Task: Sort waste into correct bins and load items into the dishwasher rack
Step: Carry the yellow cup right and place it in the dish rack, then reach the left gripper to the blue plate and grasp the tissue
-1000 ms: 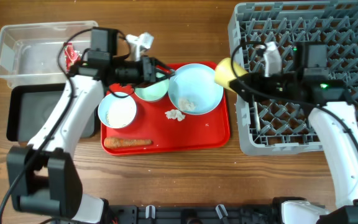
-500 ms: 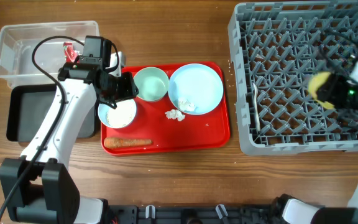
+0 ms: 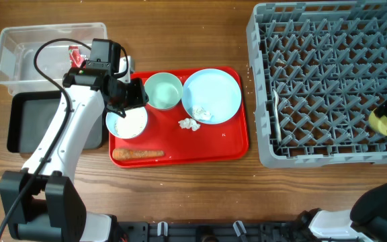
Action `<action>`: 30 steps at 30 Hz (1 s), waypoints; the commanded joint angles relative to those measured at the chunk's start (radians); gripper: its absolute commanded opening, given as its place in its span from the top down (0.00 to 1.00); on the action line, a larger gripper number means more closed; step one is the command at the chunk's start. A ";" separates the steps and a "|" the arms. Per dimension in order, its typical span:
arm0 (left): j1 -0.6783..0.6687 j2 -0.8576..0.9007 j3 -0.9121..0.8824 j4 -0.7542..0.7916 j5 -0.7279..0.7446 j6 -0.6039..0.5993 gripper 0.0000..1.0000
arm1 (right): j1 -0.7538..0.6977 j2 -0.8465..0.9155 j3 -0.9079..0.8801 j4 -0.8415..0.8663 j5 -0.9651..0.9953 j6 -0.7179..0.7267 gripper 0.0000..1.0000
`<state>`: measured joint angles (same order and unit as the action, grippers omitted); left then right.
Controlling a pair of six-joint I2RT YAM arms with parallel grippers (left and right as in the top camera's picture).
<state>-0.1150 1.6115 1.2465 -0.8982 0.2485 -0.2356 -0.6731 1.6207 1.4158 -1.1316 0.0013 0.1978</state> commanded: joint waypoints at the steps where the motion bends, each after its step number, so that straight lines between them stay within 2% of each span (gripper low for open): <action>1: 0.001 -0.019 0.004 -0.001 -0.014 0.023 0.62 | -0.002 0.053 0.018 0.015 -0.006 0.022 0.69; 4: 0.001 -0.019 0.004 -0.001 -0.014 0.023 0.62 | -0.002 0.071 0.018 0.144 -0.126 0.011 0.06; 5: 0.001 -0.019 0.004 -0.001 -0.014 0.023 0.62 | -0.002 0.070 0.019 0.174 -0.155 0.013 0.00; 9: 0.001 -0.019 0.004 -0.009 -0.014 0.023 0.62 | -0.002 0.070 0.019 0.191 -0.187 0.066 0.00; 19: 0.001 -0.019 0.004 -0.009 -0.014 0.023 0.62 | -0.002 -0.003 0.019 0.127 -0.187 0.036 0.00; 23: 0.001 -0.019 0.004 -0.010 -0.014 0.023 0.60 | 0.008 -0.104 0.019 0.072 -0.266 -0.047 0.01; 26: 0.001 -0.019 0.004 -0.010 -0.014 0.023 0.48 | 0.067 -0.172 0.019 0.013 -0.303 -0.101 0.01; 27: 0.001 -0.019 0.004 -0.012 -0.014 0.023 0.41 | 0.104 -0.189 0.019 -0.003 -0.303 -0.114 0.00; 30: 0.001 -0.019 0.004 -0.015 -0.014 0.023 0.24 | 0.271 -0.214 0.018 -0.031 -0.303 -0.145 0.00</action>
<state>-0.1150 1.6115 1.2465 -0.9096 0.2405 -0.2211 -0.5167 1.4273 1.4265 -1.1484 -0.2691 0.1101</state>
